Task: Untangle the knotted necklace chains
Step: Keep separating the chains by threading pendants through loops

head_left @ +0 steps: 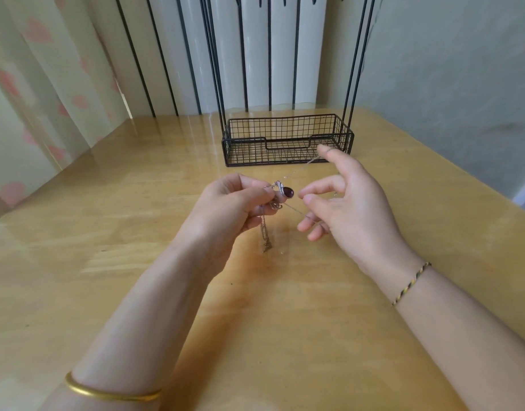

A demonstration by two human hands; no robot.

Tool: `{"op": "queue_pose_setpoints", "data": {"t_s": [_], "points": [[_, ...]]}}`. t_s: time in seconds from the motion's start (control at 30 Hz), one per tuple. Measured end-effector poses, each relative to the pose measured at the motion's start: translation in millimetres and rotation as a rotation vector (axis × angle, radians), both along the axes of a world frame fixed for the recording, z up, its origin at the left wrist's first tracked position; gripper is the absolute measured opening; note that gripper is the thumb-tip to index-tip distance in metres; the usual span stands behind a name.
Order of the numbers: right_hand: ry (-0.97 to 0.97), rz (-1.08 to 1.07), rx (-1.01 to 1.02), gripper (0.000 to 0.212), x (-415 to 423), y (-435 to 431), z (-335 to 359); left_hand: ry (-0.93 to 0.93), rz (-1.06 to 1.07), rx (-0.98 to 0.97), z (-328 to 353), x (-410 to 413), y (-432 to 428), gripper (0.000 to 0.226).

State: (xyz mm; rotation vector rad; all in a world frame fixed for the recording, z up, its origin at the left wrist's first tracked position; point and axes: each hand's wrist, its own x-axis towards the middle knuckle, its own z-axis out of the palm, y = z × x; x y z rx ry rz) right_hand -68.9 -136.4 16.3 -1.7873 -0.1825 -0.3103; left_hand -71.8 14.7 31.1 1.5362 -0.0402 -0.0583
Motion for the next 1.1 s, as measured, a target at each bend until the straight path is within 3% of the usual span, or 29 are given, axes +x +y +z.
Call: {"op": "queue_pose_setpoints", "data": {"t_s": [0.27, 0.43, 0.63, 0.77, 1.1], "points": [[0.137, -0.01, -0.079, 0.017, 0.6, -0.4, -3.1, -0.142, 0.02, 0.046, -0.6, -2.1, -2.4, 0.017], [0.054, -0.051, -0.045, 0.011, -0.7, 0.0, 1.3, -0.179, -0.003, 0.048, -1.1, -2.3, -4.3, 0.016], [0.116, 0.152, 0.001, 0.015, -5.6, 1.5, 6.0, -0.248, -0.02, 0.058, -1.3, -2.7, -4.3, 0.015], [0.105, 0.099, -0.001, 0.006, -4.3, -0.1, 3.6, -0.263, 0.006, 0.075, -1.1, -2.1, -2.9, 0.015], [0.071, 0.024, 0.091, 0.013, -2.4, -6.9, 10.7, -0.25, 0.062, 0.096, -1.9, 0.1, -0.2, 0.011]]}}
